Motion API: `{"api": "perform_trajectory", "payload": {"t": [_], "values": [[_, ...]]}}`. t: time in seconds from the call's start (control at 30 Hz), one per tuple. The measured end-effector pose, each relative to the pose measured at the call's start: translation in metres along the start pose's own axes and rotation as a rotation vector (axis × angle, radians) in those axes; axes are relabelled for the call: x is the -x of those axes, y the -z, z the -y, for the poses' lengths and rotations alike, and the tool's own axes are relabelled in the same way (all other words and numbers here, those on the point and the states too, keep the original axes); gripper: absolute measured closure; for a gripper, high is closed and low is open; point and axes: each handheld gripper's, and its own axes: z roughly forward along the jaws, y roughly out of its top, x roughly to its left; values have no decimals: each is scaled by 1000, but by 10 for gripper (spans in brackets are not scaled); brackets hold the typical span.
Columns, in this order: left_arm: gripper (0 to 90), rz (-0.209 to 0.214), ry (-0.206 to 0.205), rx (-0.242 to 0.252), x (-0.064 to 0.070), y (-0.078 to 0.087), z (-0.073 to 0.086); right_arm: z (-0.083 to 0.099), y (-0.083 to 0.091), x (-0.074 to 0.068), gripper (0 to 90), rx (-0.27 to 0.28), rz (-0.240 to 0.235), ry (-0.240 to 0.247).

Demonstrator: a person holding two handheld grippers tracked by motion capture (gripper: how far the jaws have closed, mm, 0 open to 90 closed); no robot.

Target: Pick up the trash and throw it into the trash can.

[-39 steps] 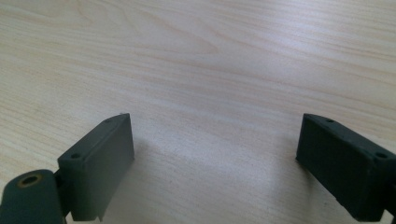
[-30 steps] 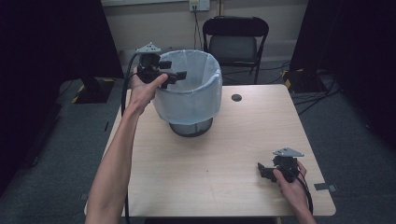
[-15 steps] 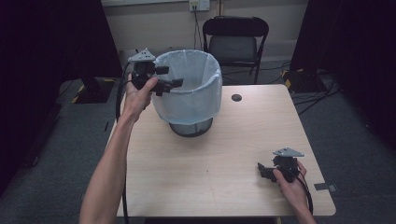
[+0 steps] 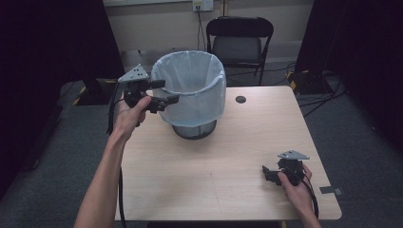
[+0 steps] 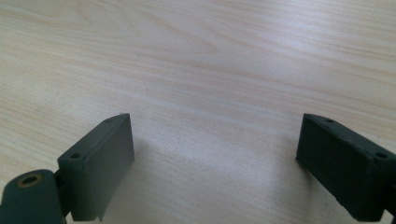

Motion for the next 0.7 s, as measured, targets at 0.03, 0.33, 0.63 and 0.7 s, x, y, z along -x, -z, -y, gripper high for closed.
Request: {"api": "perform_trajectory", "payload": {"t": [0.03,0.33,0.63,0.7], "values": [[167,-1,-2,2,2,1,2,0,0,0,101,0,0,0],[169,-8,-15,0,18,6,31,0,0,0,101,0,0,0],[167,-40,6,18,32,18,59,0,0,0,101,0,0,0],[167,-44,10,19,35,20,67,0,0,0,101,0,0,0]]}}
